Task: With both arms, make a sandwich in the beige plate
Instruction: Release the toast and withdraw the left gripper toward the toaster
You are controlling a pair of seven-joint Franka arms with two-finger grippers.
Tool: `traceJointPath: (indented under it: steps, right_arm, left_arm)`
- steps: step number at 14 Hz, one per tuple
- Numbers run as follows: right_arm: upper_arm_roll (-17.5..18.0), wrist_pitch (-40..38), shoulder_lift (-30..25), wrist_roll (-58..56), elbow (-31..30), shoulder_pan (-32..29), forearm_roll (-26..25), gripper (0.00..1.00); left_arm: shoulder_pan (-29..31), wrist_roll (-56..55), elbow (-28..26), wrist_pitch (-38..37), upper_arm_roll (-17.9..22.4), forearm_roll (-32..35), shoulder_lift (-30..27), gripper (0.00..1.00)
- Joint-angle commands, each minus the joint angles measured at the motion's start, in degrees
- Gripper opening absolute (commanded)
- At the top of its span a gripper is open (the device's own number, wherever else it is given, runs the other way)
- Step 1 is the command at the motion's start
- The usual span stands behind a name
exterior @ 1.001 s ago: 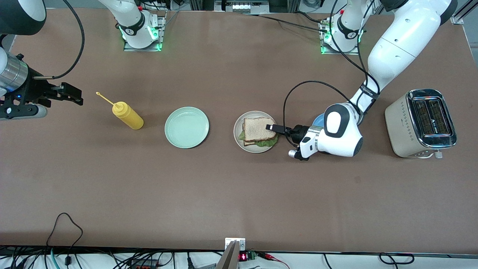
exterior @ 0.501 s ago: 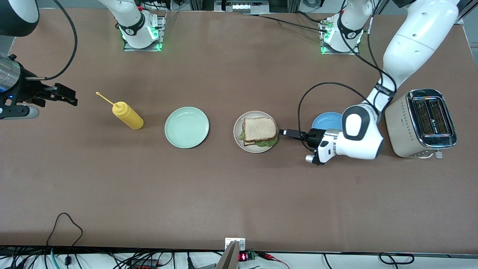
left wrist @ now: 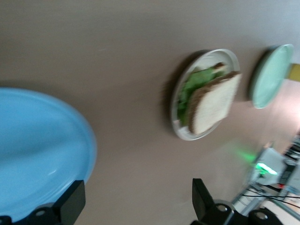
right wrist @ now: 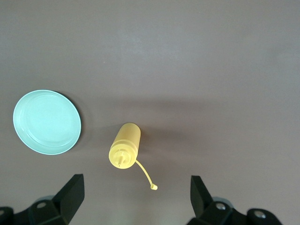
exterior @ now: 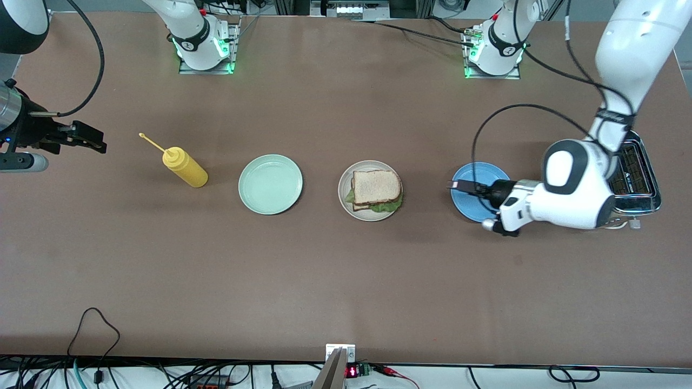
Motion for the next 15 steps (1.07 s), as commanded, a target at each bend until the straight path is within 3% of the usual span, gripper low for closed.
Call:
traceJointPath:
  steps: [1, 4, 6, 8, 11, 13, 15]
  right_arm:
    - [0.4, -0.5, -0.9, 0.1, -0.3, 0.0, -0.1, 1.0]
    - [0.6, -0.3, -0.9, 0.1, -0.3, 0.3, -0.1, 1.0]
    - [0.7, -0.2, -0.9, 0.1, -0.3, 0.3, -0.1, 1.0]
    - [0.8, -0.2, -0.9, 0.1, -0.3, 0.3, -0.1, 1.0]
    - [1.0, -0.2, -0.9, 0.1, -0.2, 0.4, -0.2, 1.0]
    - [1.0, -0.2, -0.9, 0.1, -0.3, 0.4, -0.2, 1.0]
    - [1.1, -0.1, -0.9, 0.1, -0.2, 0.5, -0.2, 1.0]
  left_arm:
    - [1.6, -5.9, -1.3, -3.4, 0.1, 11.0, -6.8, 1.0]
    - [3.6, -8.5, 2.2, -4.5, 0.3, 20.6, -9.3, 1.0]
    - [4.0, -10.3, 7.6, -9.8, 0.1, 24.5, -9.1, 1.0]
    - [3.6, -11.5, 11.0, -12.8, 0.0, 25.4, -9.2, 1.0]
    - [2.1, -11.5, 11.9, -12.3, 1.4, 25.2, -11.9, 1.0]
    - [-1.4, -10.8, 12.6, -12.0, 7.4, 24.5, -14.1, 1.0]
    - [-10.1, -10.8, 13.2, -11.9, 17.4, 24.3, -17.4, 1.0]
